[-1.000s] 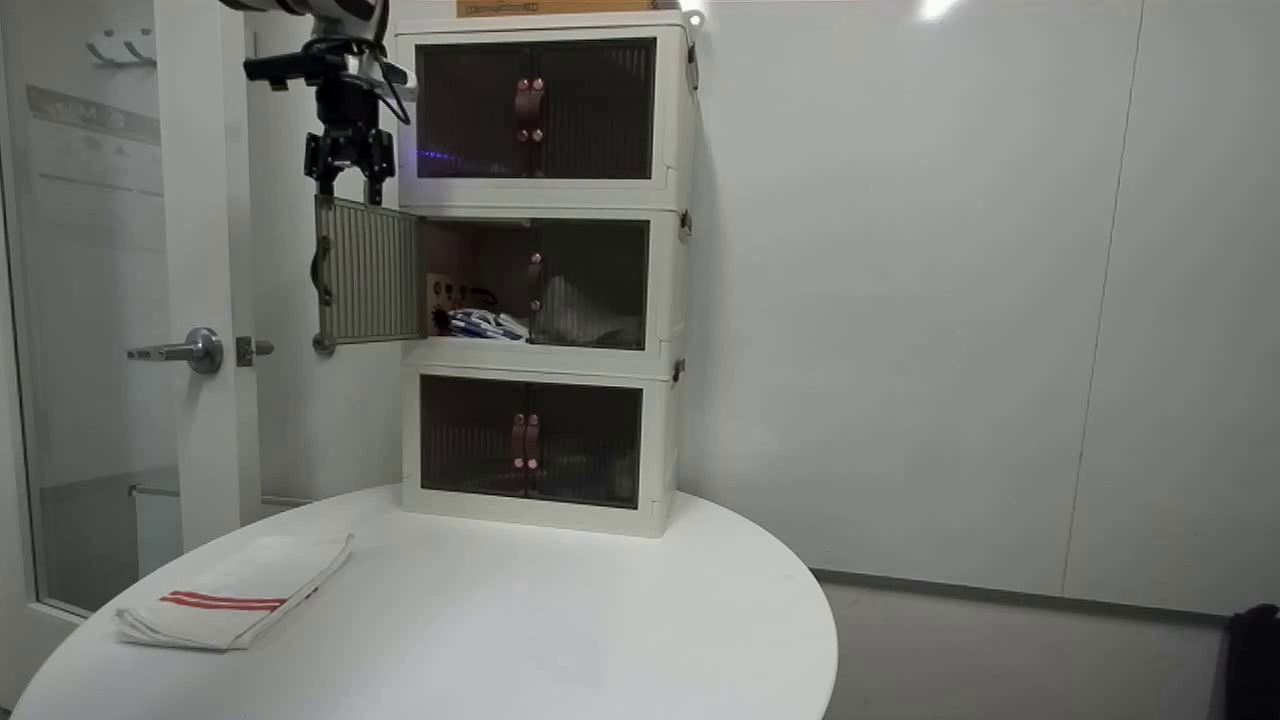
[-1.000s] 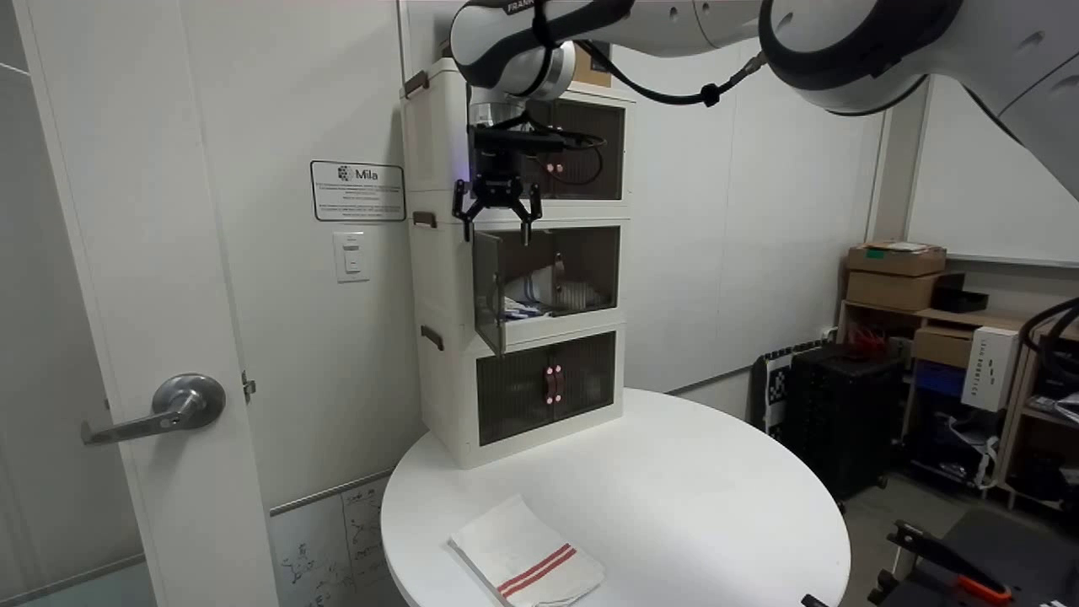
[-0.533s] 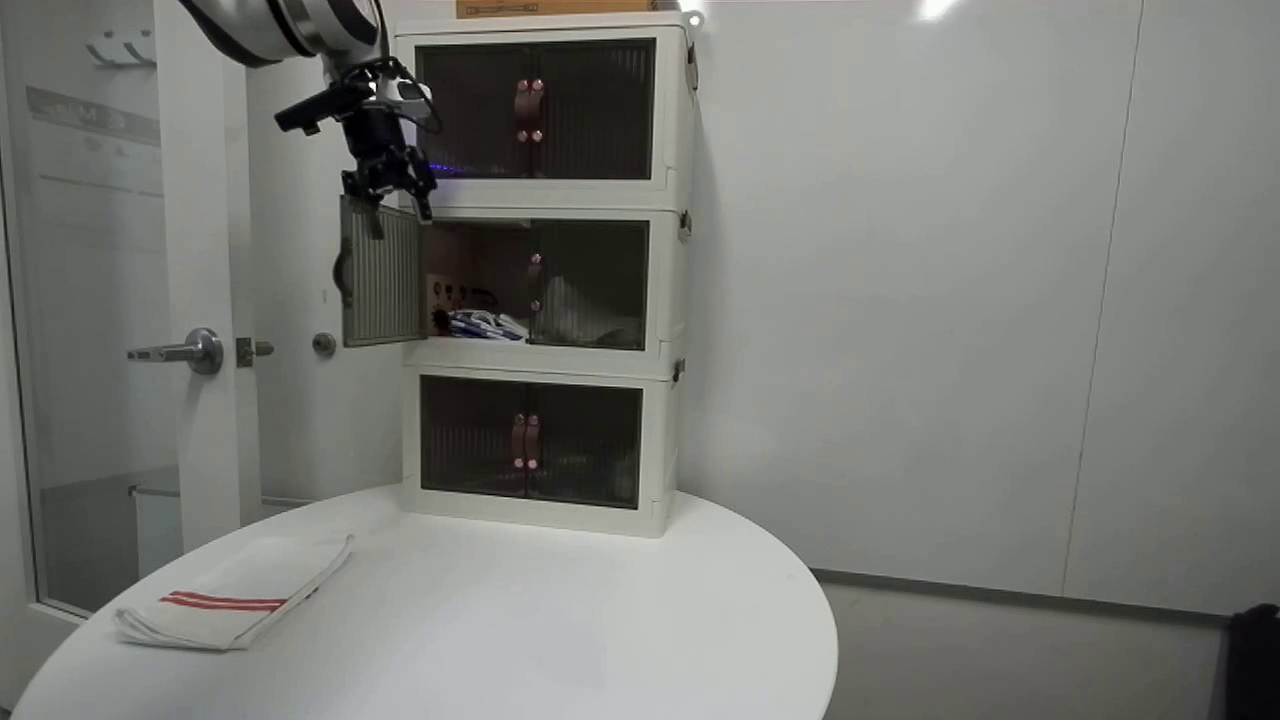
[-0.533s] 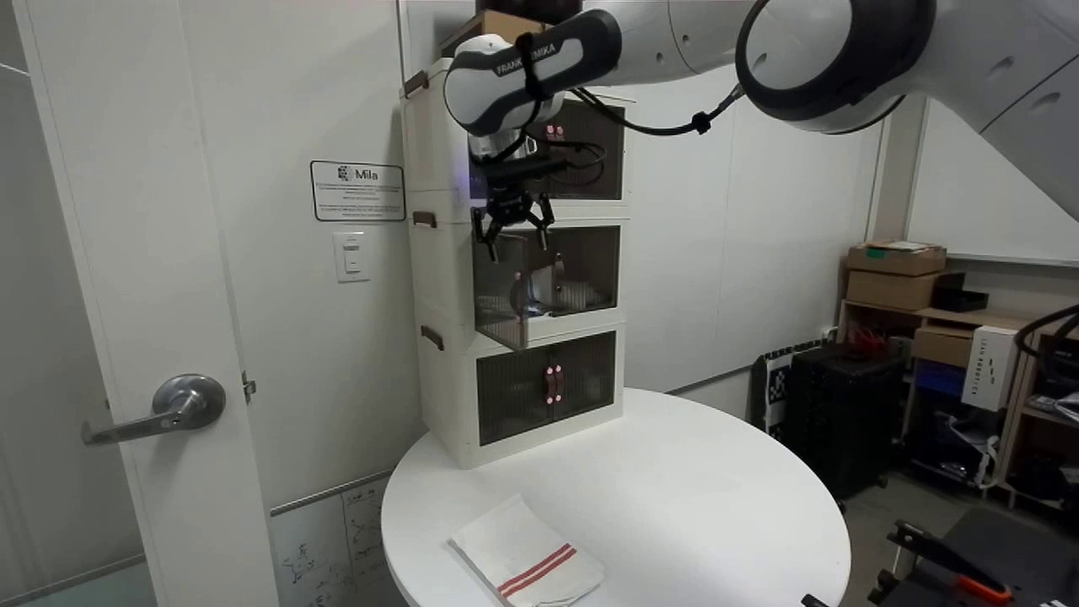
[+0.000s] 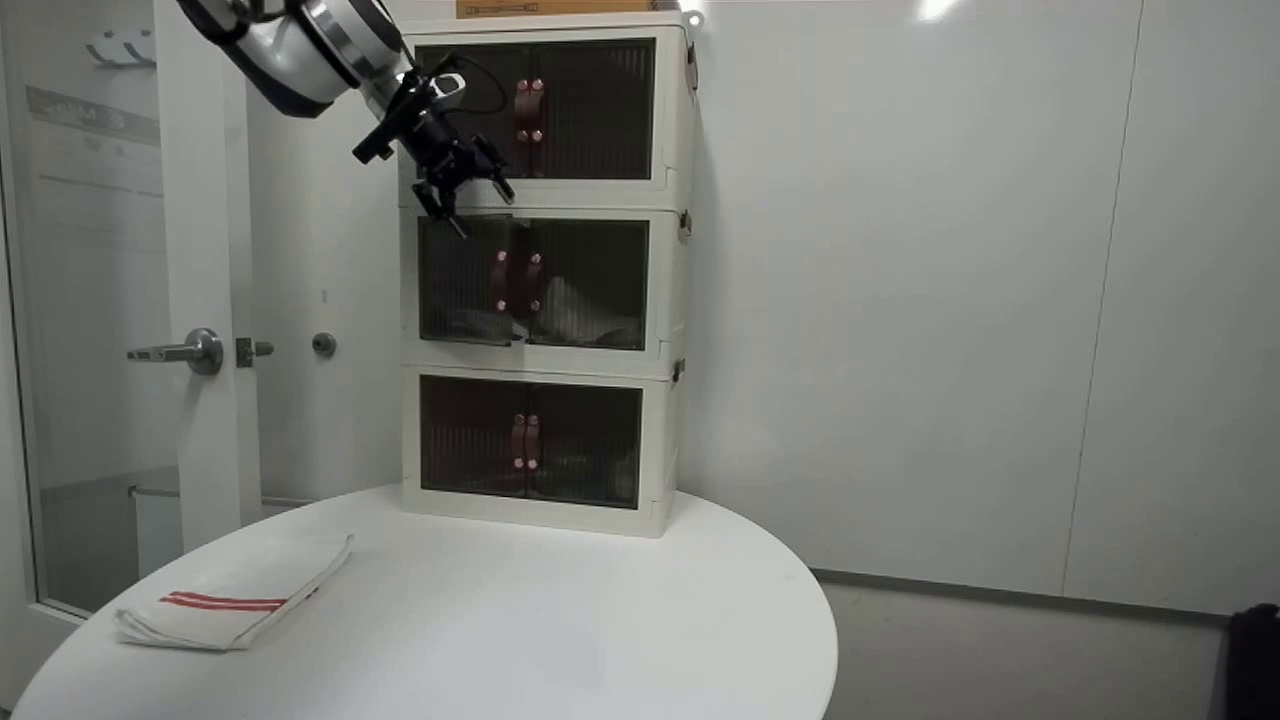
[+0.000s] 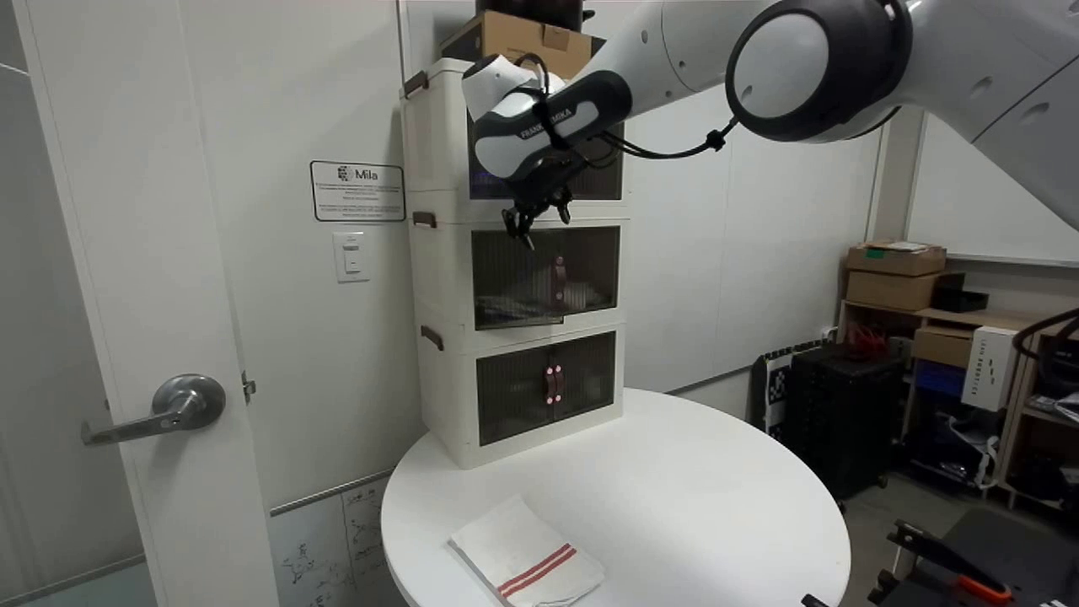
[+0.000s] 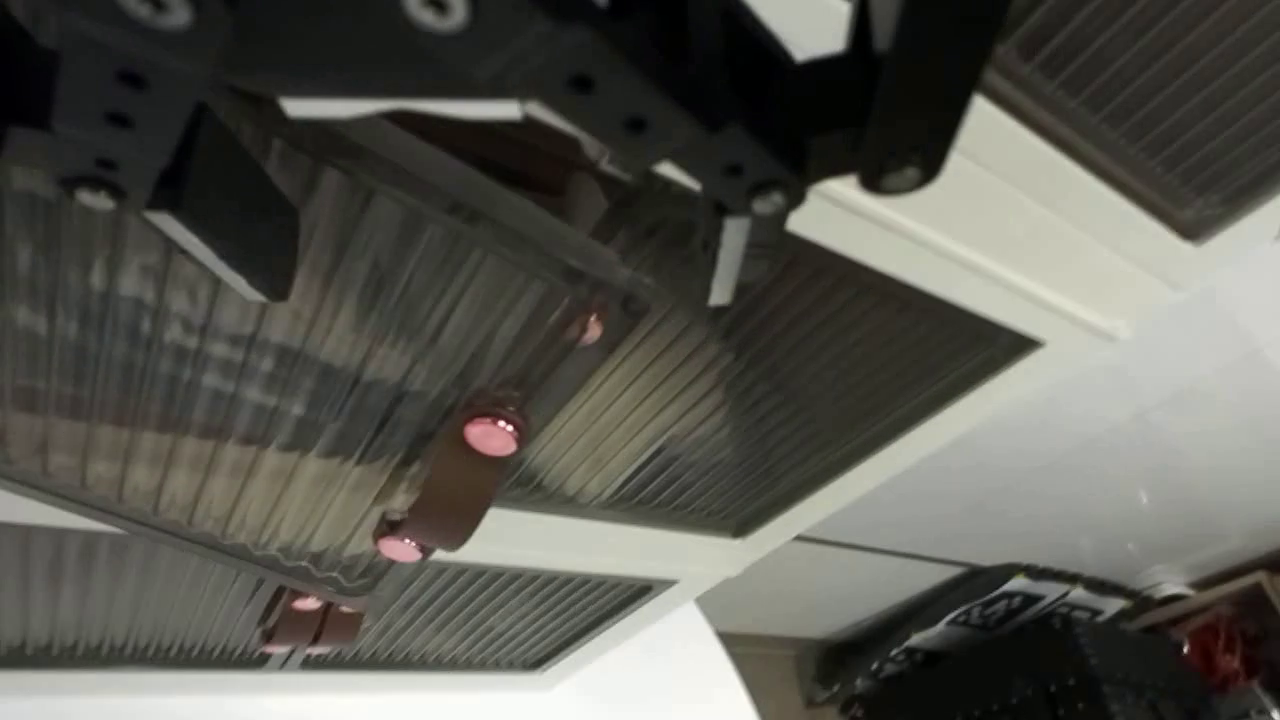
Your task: Put one towel in the middle cabinet, then close the right and left doors of the cabinet, respectively
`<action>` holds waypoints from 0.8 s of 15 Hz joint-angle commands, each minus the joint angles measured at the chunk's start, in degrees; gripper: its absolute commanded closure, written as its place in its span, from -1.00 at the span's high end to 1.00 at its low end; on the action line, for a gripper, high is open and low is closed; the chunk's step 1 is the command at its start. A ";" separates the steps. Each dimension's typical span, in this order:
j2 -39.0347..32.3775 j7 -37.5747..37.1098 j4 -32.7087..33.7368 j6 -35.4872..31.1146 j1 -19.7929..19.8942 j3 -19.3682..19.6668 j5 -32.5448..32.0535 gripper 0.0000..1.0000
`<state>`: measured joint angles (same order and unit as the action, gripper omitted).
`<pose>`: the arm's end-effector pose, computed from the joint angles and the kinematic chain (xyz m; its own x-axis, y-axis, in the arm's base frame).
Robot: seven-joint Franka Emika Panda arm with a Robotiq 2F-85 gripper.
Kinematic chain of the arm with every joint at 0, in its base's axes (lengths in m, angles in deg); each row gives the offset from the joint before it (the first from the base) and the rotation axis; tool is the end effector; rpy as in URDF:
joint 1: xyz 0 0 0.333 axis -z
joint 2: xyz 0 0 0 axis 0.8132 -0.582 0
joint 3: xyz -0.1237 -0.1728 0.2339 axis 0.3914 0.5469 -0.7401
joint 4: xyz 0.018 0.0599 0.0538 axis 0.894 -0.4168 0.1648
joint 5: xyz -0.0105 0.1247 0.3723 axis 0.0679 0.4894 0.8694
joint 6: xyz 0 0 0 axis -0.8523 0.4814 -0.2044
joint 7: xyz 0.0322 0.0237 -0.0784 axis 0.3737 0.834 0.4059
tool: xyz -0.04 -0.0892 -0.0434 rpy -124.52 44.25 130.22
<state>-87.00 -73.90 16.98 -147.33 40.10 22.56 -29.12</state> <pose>0.7771 0.0867 0.4657 0.9344 0.0504 0.3526 -0.1628 -0.8200 0.5488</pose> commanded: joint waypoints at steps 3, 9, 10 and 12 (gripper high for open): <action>0.55 -7.18 -2.05 -13.47 0.06 3.87 -7.00 1.00; 0.55 -12.84 -3.73 -11.98 0.61 2.90 -4.22 1.00; 0.67 -13.36 -4.02 -11.35 0.69 2.73 -3.72 1.00; 0.86 -13.77 -4.52 -10.40 0.97 2.26 -2.47 1.00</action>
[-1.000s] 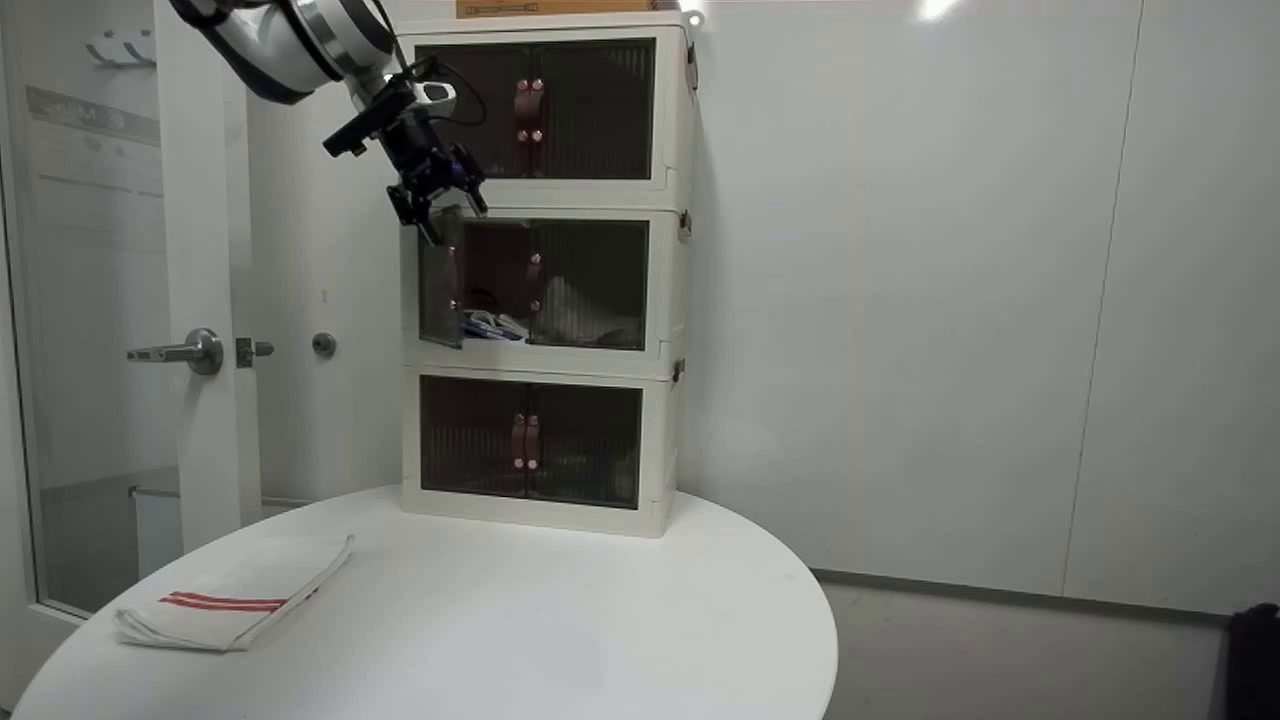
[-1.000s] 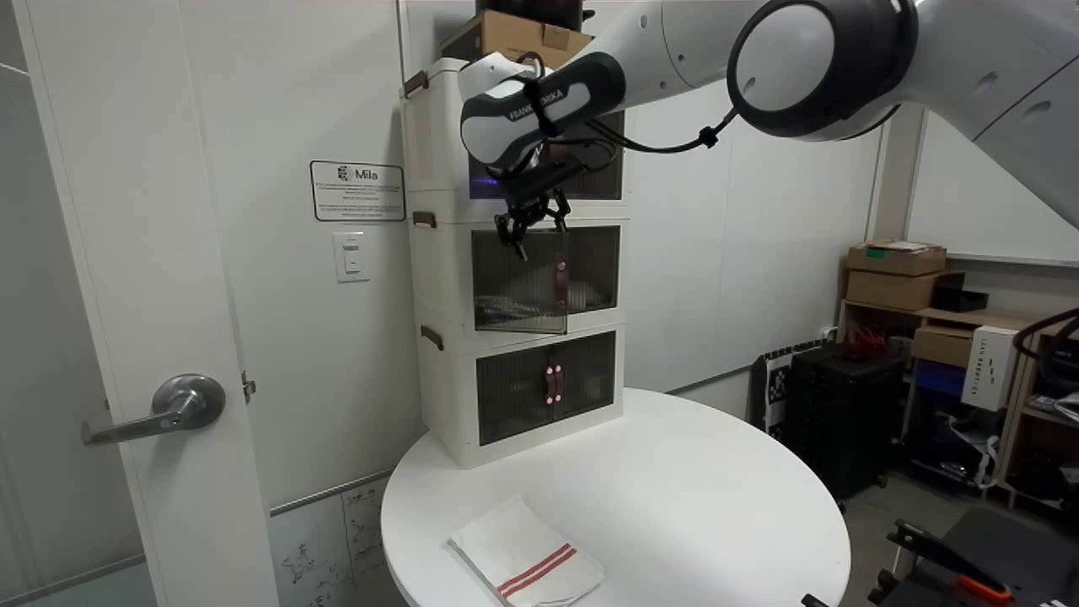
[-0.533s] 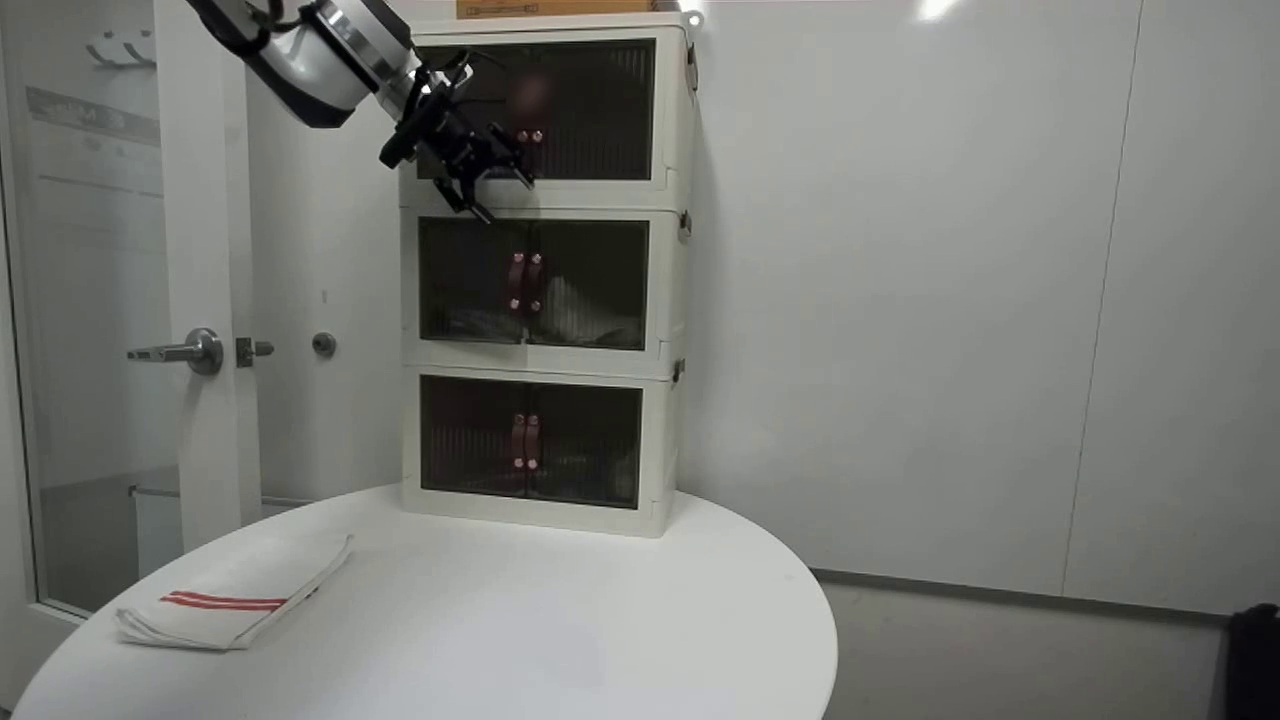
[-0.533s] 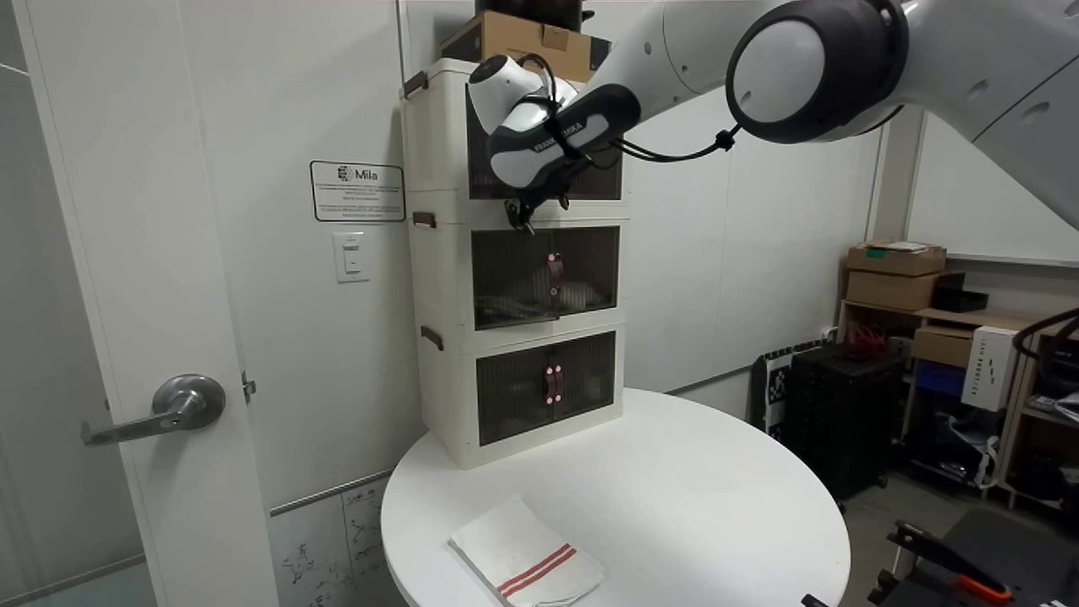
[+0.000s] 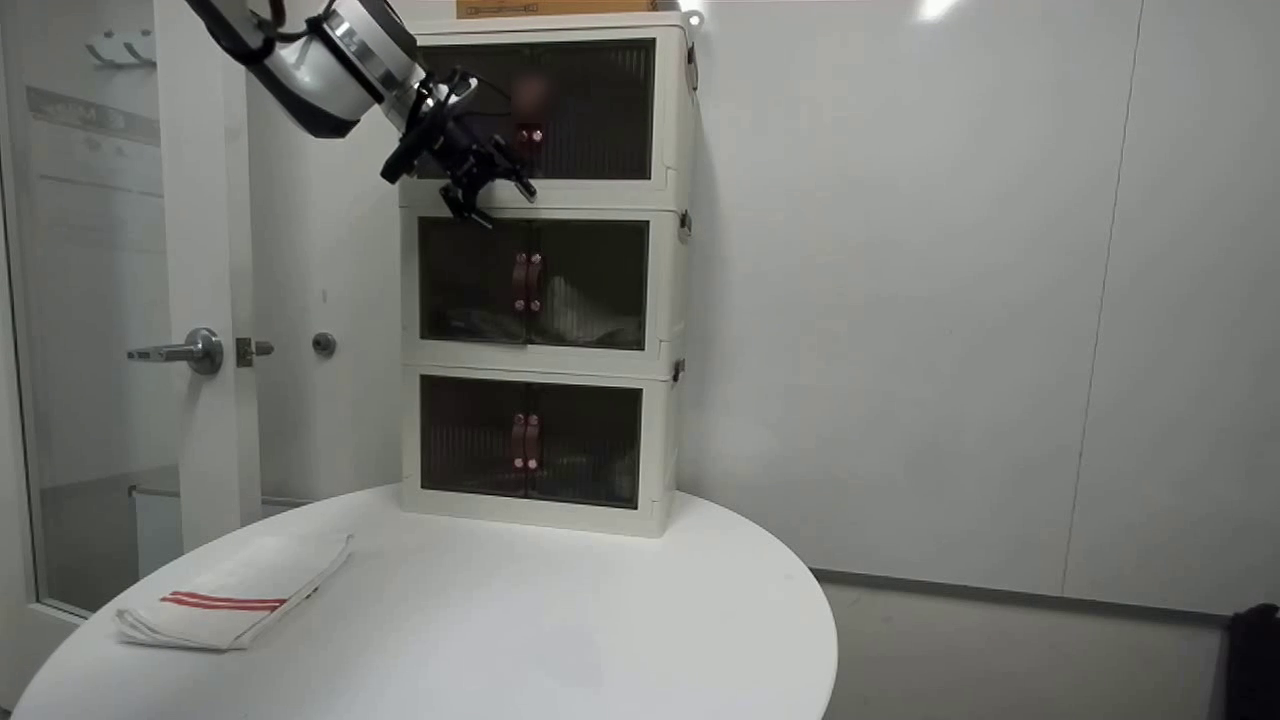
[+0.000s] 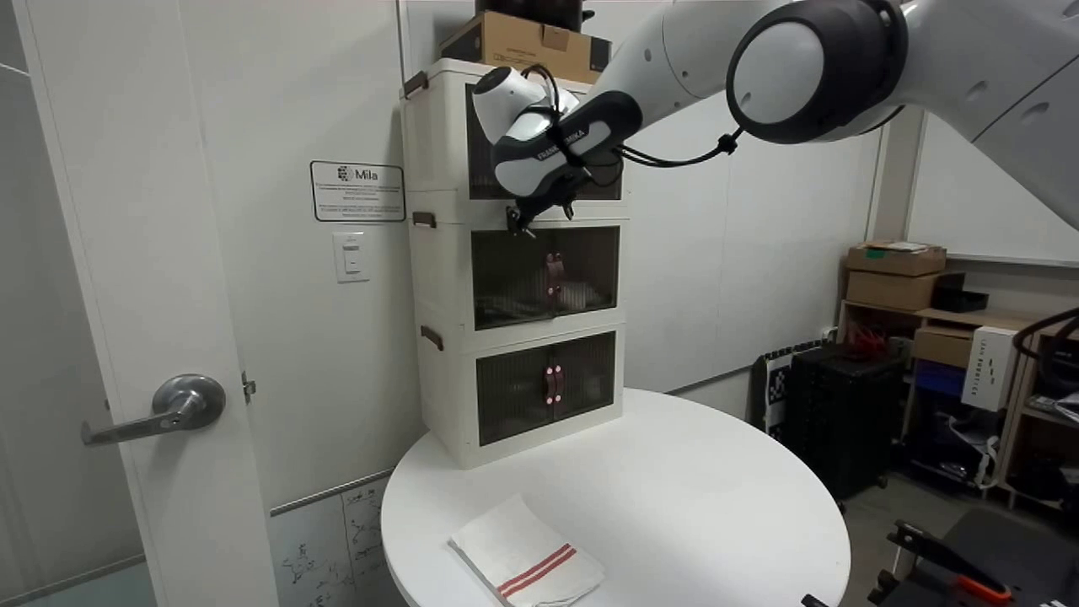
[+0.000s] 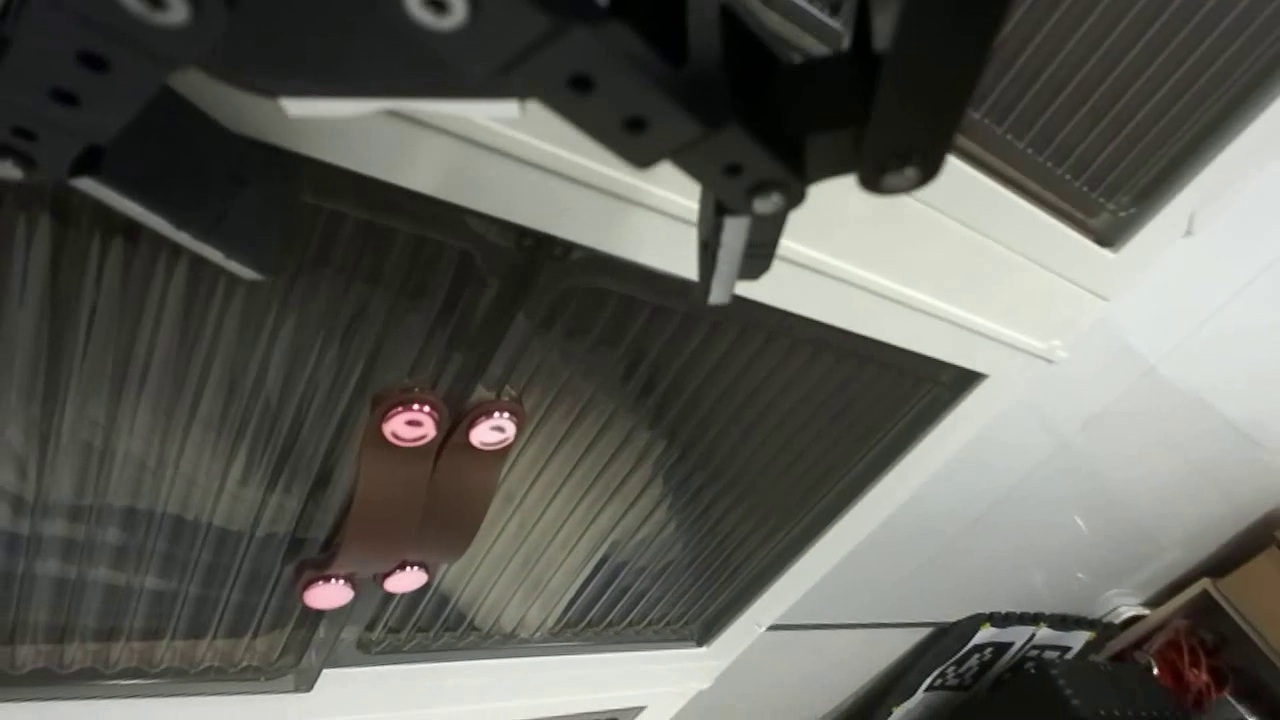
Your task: Put one towel in the middle cabinet, then close the right and left doors of the cabinet, respectively
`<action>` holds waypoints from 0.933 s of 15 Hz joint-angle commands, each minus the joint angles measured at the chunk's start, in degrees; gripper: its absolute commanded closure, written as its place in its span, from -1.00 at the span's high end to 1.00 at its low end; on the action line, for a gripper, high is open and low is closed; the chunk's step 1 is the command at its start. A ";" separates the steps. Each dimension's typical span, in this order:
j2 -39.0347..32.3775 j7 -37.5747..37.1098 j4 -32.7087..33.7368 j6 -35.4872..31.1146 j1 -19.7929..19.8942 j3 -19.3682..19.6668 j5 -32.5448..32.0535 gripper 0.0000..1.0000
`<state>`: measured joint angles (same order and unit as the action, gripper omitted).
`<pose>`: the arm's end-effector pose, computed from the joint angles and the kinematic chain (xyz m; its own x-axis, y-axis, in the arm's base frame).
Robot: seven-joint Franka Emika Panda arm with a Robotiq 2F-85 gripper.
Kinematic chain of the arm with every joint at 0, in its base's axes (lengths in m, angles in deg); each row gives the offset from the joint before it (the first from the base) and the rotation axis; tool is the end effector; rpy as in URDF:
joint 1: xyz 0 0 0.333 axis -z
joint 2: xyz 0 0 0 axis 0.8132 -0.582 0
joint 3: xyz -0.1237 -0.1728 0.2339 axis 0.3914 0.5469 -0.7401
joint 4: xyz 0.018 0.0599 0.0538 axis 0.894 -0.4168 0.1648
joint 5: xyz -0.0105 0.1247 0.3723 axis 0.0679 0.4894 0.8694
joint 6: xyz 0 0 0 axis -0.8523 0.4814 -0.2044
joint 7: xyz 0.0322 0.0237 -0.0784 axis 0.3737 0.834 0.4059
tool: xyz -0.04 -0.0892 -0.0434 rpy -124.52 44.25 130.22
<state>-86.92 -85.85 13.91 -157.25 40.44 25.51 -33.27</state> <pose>0.7892 0.0672 0.4610 0.8412 -0.0116 0.5406 -0.3321 -0.8001 0.4995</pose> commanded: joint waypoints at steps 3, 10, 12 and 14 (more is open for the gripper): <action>1.21 -2.67 -2.34 0.30 1.51 -1.66 5.06 1.00; 2.03 -2.09 -3.50 2.20 4.78 -4.65 15.66 1.00; 2.68 2.29 -4.78 4.06 6.27 -6.61 18.10 1.00; 3.19 5.69 -6.32 5.31 7.78 -8.13 20.17 1.00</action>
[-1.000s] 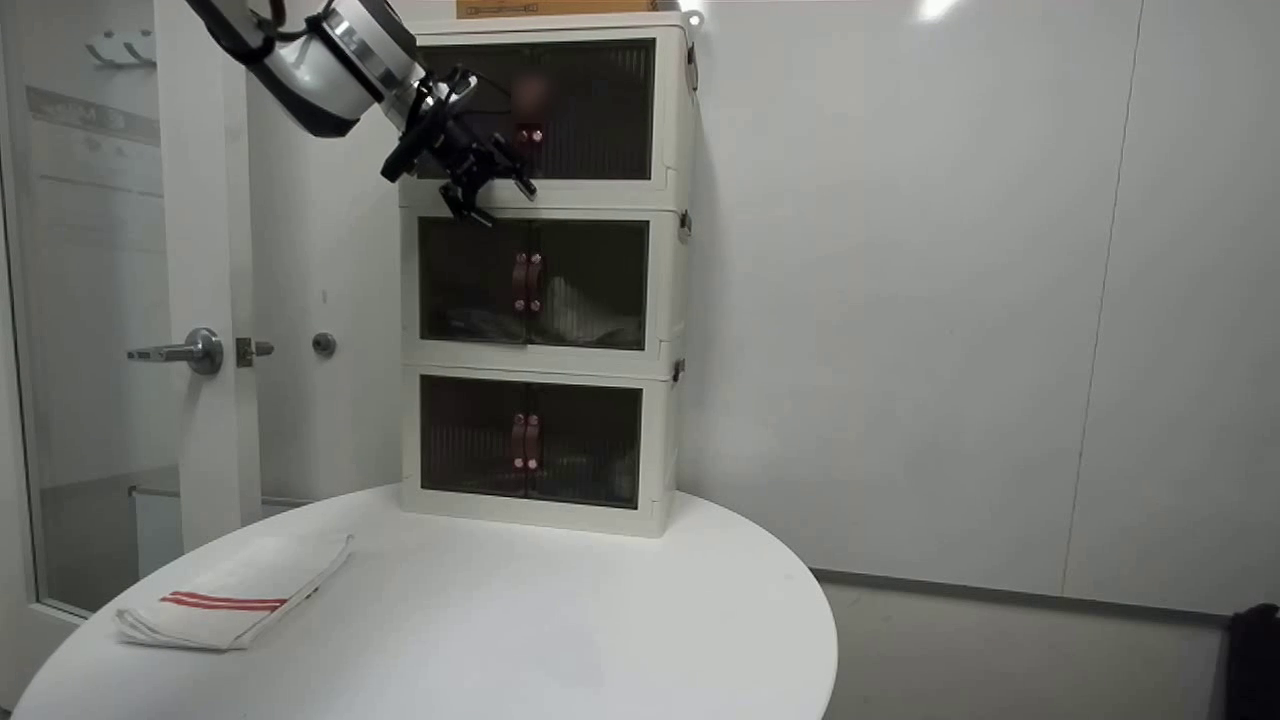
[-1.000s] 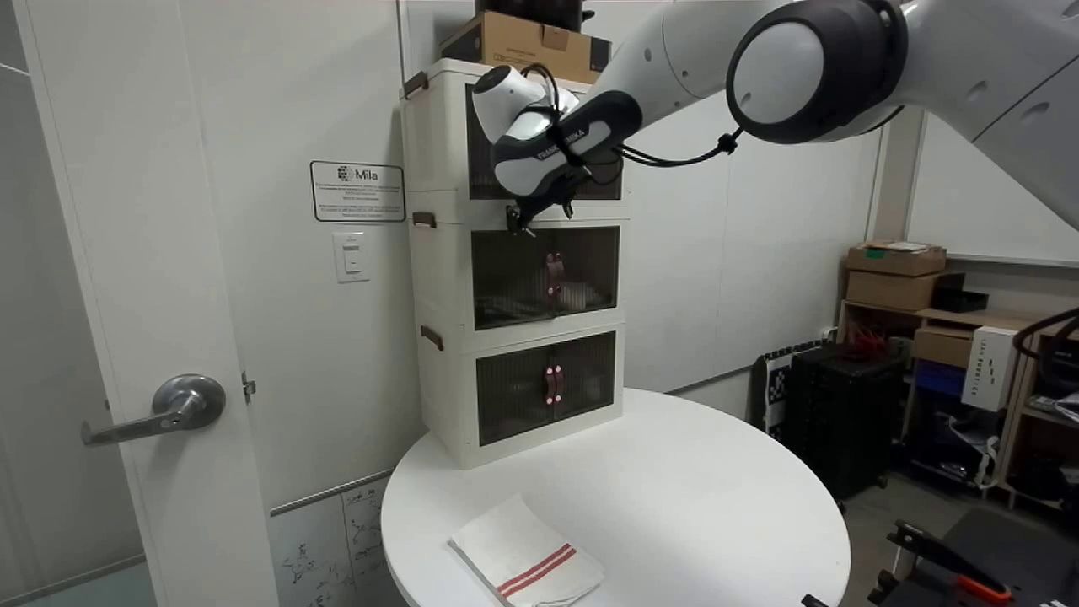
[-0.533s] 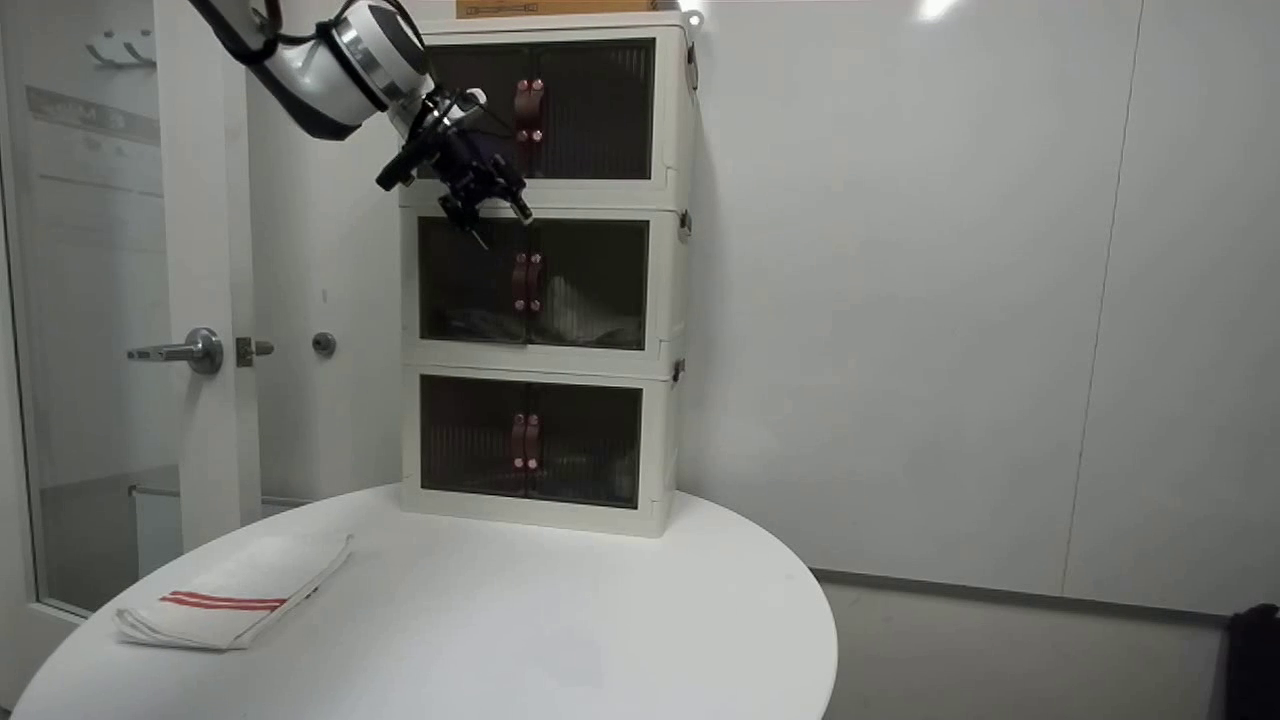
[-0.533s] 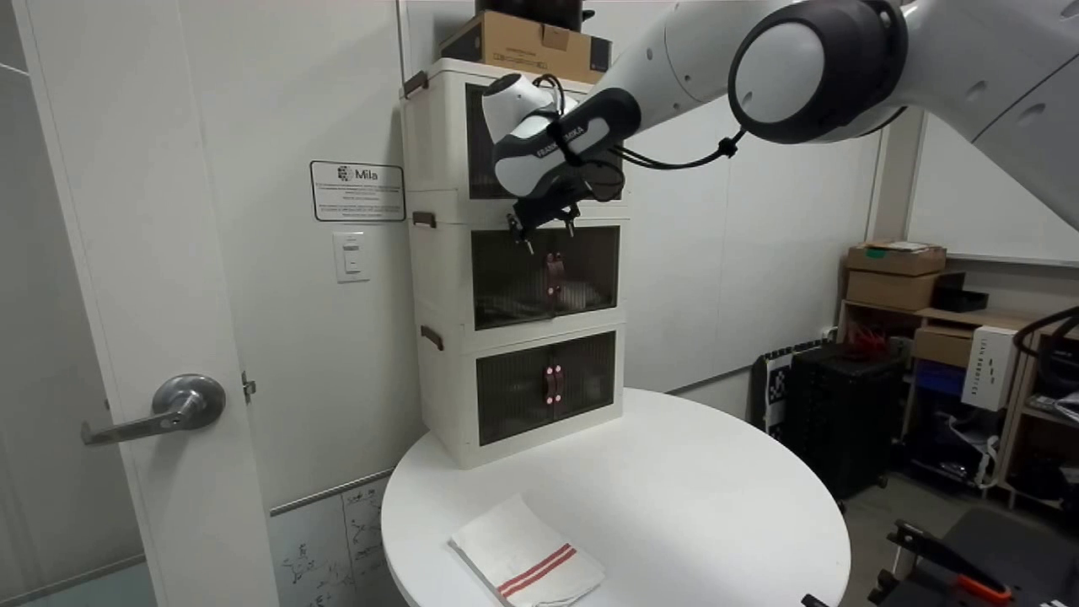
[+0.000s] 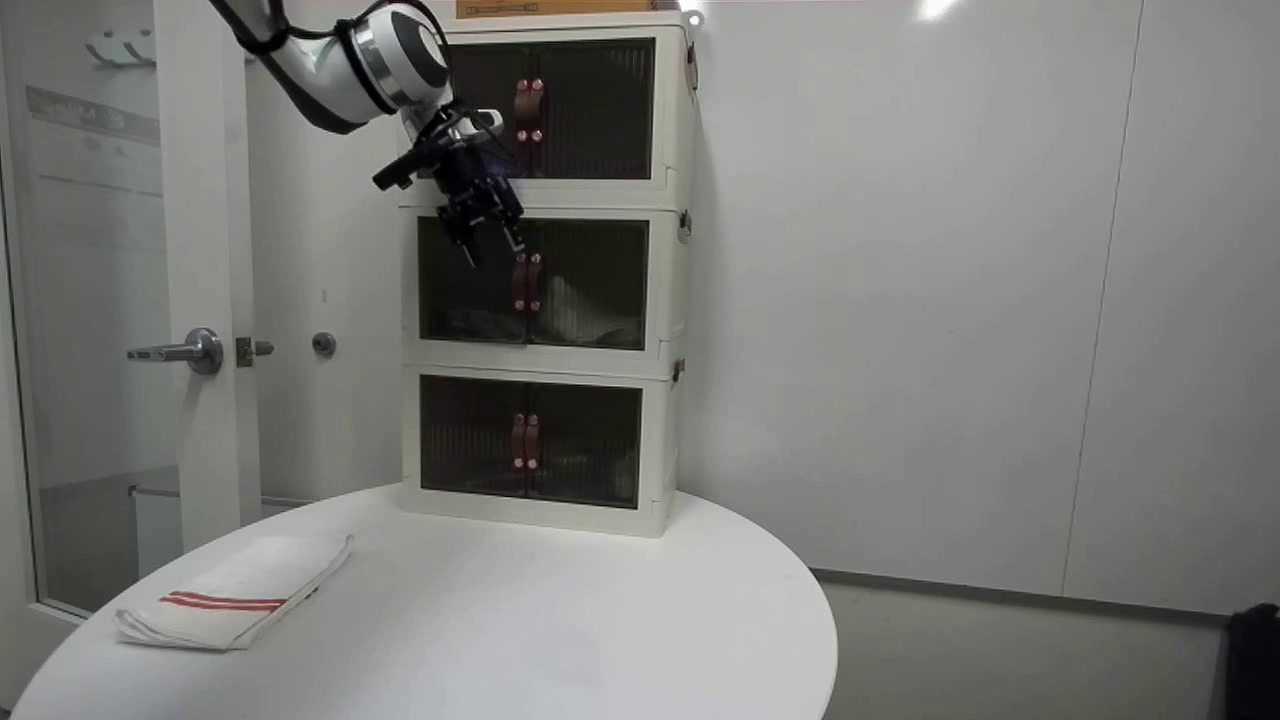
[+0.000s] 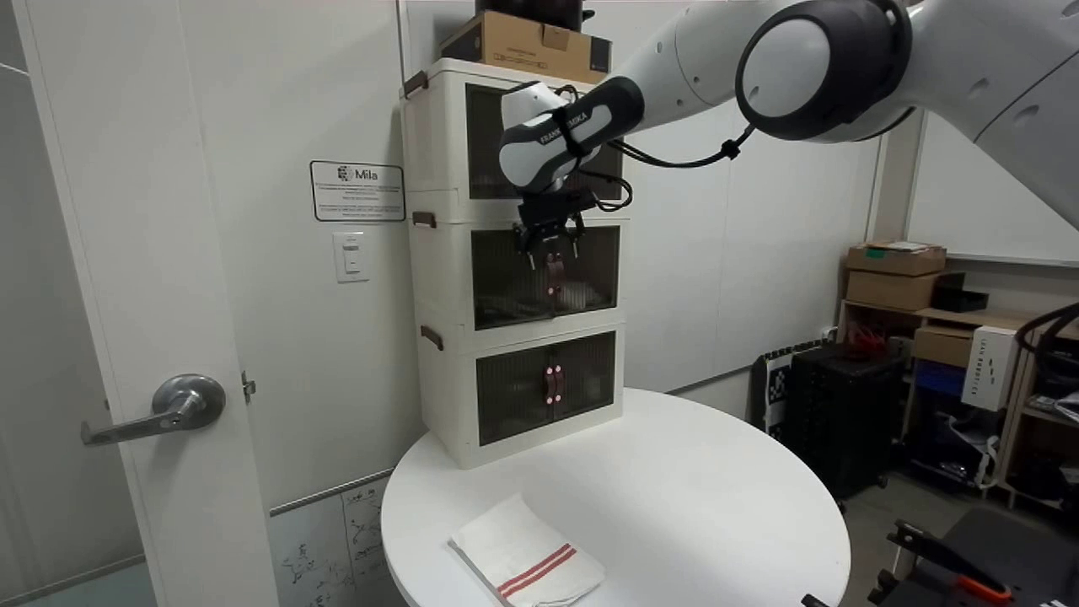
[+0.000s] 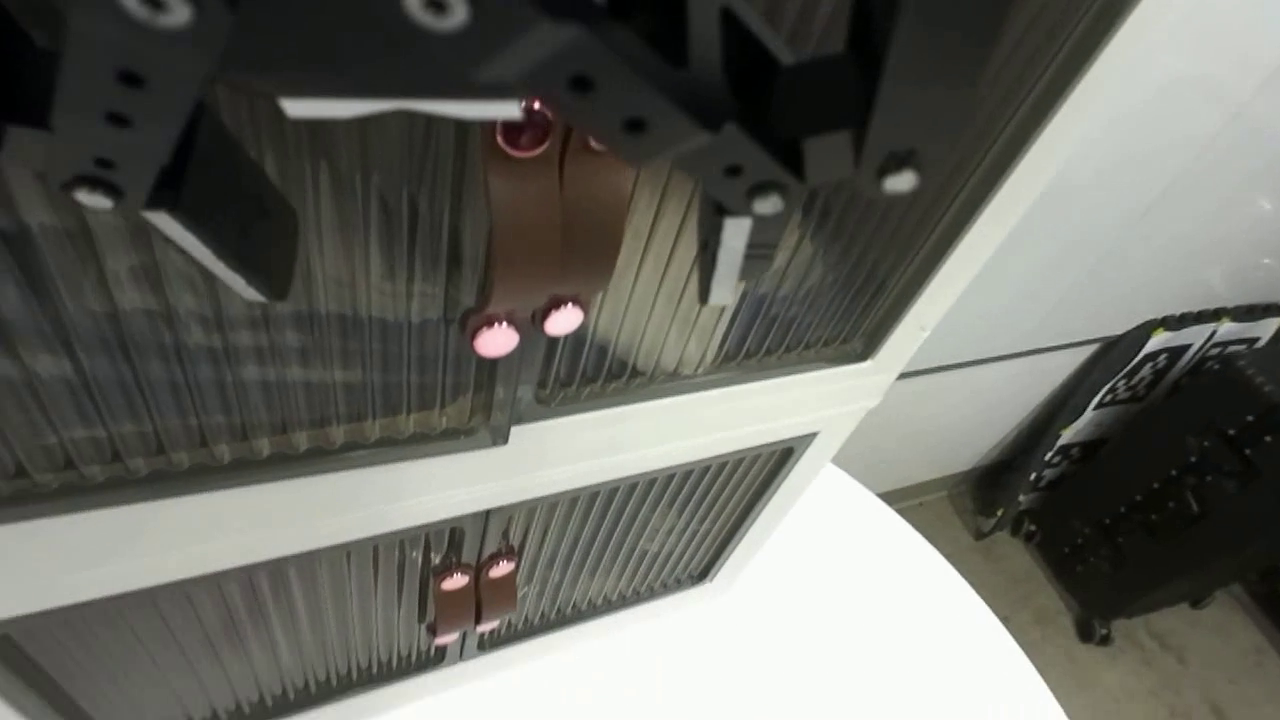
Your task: Put one towel in the middle cabinet, then close the right and left doors of the cabinet, respectively
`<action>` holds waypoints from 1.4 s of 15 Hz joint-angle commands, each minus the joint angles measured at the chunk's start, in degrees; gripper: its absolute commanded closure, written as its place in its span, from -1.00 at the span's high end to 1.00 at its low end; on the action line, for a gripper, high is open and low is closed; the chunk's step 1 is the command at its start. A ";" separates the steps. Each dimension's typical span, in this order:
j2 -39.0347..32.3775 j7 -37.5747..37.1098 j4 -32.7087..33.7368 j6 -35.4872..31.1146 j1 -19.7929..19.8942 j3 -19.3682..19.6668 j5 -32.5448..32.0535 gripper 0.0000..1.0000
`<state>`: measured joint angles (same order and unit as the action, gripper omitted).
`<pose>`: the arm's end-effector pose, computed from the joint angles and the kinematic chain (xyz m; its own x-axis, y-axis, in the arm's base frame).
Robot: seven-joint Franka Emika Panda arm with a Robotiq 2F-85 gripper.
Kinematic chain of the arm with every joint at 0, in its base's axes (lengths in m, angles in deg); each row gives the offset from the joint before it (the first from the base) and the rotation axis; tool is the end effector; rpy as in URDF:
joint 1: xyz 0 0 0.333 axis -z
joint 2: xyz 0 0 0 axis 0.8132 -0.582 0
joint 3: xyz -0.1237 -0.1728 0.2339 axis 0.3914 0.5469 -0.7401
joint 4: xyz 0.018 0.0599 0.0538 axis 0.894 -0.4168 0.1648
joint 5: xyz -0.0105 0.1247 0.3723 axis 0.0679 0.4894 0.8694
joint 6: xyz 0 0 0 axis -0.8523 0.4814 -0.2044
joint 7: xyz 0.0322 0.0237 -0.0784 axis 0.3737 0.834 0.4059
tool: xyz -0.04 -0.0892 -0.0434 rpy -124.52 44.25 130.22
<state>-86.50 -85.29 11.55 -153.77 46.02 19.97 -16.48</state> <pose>0.7823 0.0430 0.4245 0.8811 -0.2706 0.3879 -0.3846 -0.8873 0.2546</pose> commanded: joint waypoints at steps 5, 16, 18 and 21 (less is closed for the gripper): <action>3.66 9.50 -9.56 -4.20 3.42 -1.00 6.35 1.00; 2.38 2.71 -19.82 -22.48 3.60 1.34 10.81 1.00; 2.05 1.16 -20.78 -26.04 2.81 2.56 10.88 1.00; 1.33 -2.04 -21.71 -32.54 0.95 5.56 9.17 1.00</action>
